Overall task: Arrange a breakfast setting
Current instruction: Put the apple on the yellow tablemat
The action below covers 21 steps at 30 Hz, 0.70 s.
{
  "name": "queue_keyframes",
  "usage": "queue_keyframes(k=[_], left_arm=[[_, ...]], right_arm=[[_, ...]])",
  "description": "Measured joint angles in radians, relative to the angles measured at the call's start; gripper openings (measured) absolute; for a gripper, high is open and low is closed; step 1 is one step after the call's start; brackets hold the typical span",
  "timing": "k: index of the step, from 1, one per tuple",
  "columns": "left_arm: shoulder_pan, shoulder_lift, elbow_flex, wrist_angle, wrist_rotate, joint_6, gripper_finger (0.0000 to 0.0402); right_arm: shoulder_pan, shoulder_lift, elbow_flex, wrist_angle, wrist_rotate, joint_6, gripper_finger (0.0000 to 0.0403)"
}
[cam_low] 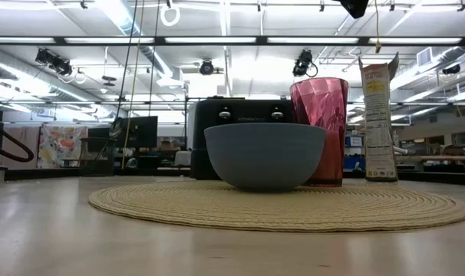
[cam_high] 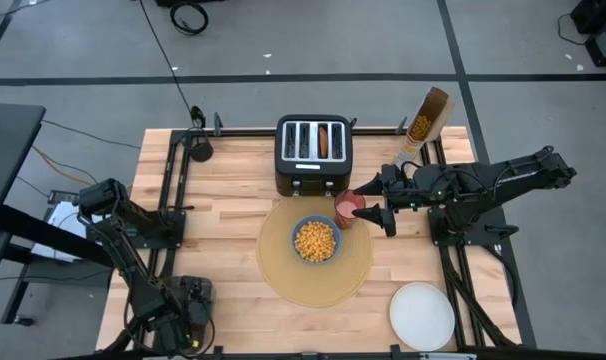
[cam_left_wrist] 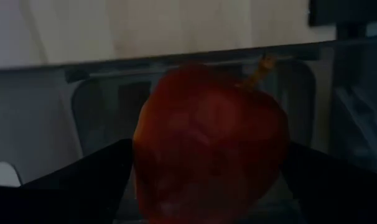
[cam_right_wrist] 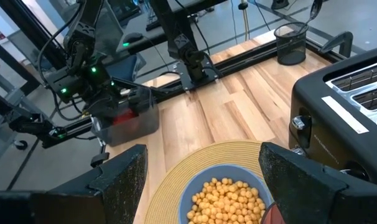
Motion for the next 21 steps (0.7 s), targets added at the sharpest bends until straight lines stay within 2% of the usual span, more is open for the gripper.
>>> queue_keyframes(k=[11,14,21], left_arm=[[0.002,0.005,-0.095,0.059,-0.02,-0.014,0.0396],[0.002,0.005,-0.109,0.073,-0.019,-0.018,0.0385],[0.011,0.005,-0.078,0.036,0.064,-0.026,0.035]], right_arm=[[0.0,0.0,0.0,0.0,0.001,0.023,0.0312],[0.0,0.0,0.0,0.0,0.001,0.023,0.0312],[0.0,0.0,0.0,0.0,0.001,0.015,0.0312]])
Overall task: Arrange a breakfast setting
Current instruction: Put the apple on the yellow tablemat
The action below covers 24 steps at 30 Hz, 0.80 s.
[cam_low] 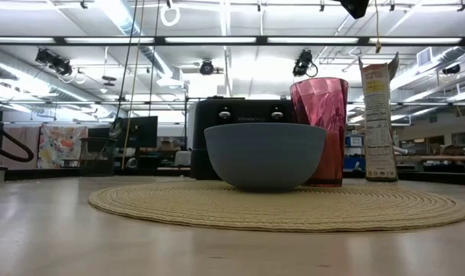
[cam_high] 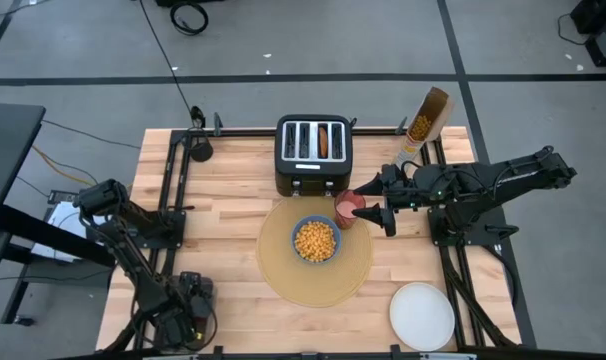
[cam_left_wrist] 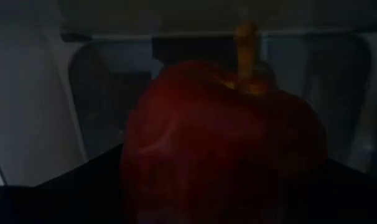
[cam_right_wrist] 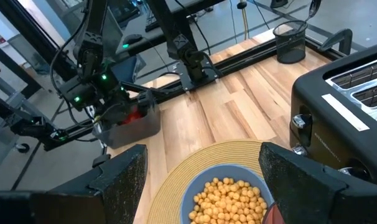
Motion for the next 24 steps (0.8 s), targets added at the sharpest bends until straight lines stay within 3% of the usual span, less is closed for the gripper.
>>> queue_keyframes(k=[8,15,19,24], left_arm=[[0.0,-0.001,0.18,-0.186,0.007,0.0,0.0352],[-0.001,-0.002,0.415,-0.474,-0.034,-0.064,0.0352],[0.004,-0.015,0.574,-0.641,-0.244,-0.203,0.0352],[0.05,-0.061,0.656,-0.742,-0.721,-0.43,0.0352]], right_arm=[[0.0,0.0,0.0,0.019,0.0,-0.089,0.0312],[0.0,0.0,0.0,0.119,0.0,-0.241,0.0312],[0.0,0.009,0.0,0.184,0.035,-0.284,0.0312],[0.024,0.08,0.0,0.327,0.036,-0.327,0.0312]])
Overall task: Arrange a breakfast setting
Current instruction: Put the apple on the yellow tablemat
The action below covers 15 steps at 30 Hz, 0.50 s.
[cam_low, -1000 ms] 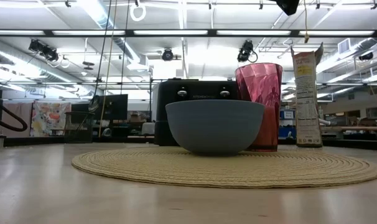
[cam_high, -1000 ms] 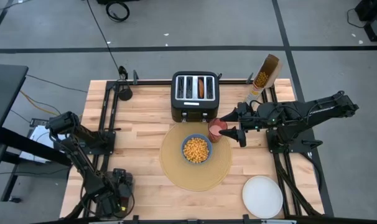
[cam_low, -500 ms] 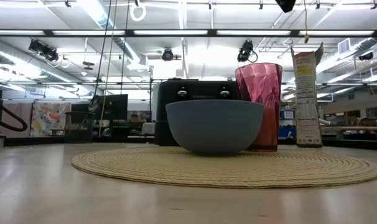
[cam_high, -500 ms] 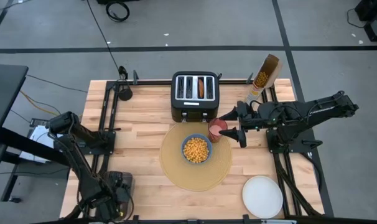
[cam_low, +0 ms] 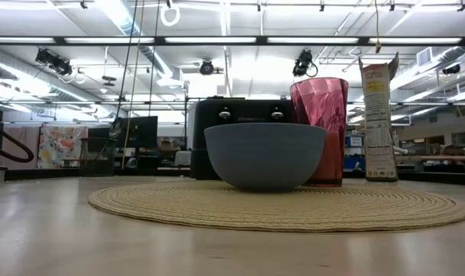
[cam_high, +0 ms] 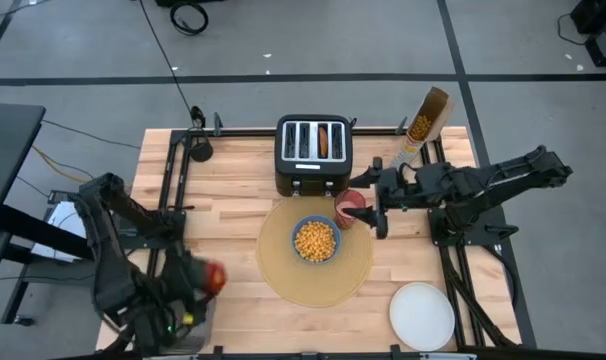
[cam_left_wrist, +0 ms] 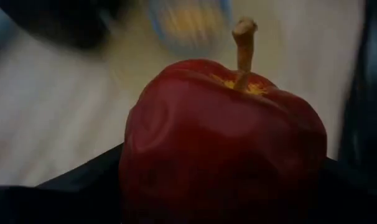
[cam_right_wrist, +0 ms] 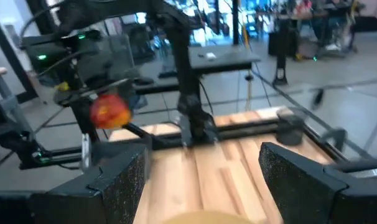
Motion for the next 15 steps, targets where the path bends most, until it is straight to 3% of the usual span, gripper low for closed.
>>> queue_keyframes(k=[3,6,9,15], left_arm=[[0.063,-0.017,-0.028,-0.002,-0.27,-0.112,0.0352],[0.144,-0.019,-0.086,0.018,-0.449,-0.197,0.0352],[0.234,-0.019,-0.168,0.132,-0.537,-0.229,0.0352],[0.388,-0.019,-0.32,0.511,-0.565,-0.103,0.0352]], right_arm=[[0.023,0.074,0.0,0.129,-0.002,-0.01,0.0312],[0.044,0.146,0.012,0.237,-0.002,-0.011,0.0312],[0.052,0.211,0.06,0.253,-0.003,-0.012,0.0312],[0.046,0.312,0.142,0.252,-0.003,-0.016,0.0312]])
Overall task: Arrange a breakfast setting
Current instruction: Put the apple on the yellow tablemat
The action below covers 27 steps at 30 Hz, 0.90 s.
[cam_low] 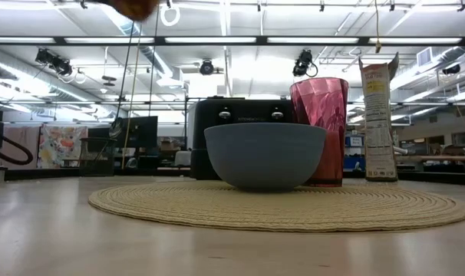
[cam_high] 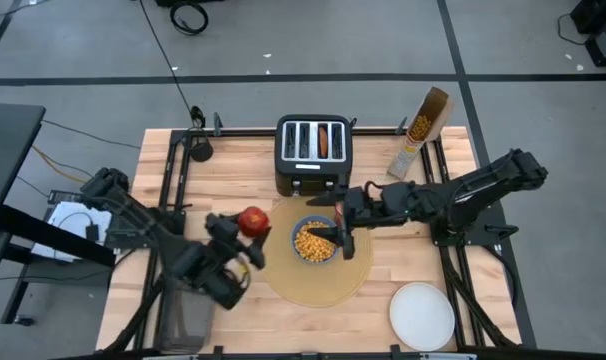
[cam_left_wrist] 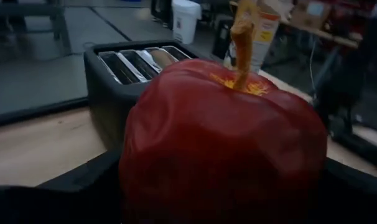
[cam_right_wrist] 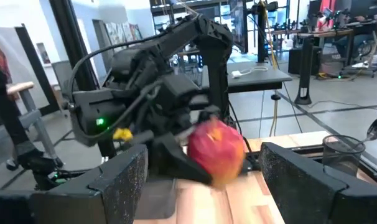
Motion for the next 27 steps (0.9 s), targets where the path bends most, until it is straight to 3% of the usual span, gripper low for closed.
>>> queue_keyframes(k=[5,13,18,22,27], left_arm=[[0.106,0.001,-0.059,0.388,0.013,0.21,0.0352],[0.227,-0.018,-0.058,0.988,0.29,0.793,0.0352],[0.276,-0.071,-0.057,1.277,0.356,1.094,0.0352],[0.333,-0.09,-0.057,1.51,0.491,1.247,0.0352],[0.4,-0.089,-0.057,1.677,0.707,1.308,0.0352]], right_arm=[[-0.017,0.035,0.007,-0.018,-0.025,0.012,0.0307],[-0.019,-0.025,0.007,-0.161,-0.019,0.039,0.0309],[-0.019,-0.123,0.007,-0.256,0.001,0.078,0.0335],[-0.019,-0.177,0.007,-0.263,-0.015,0.087,0.0359],[-0.014,-0.214,0.007,-0.17,-0.026,0.044,0.0372]])
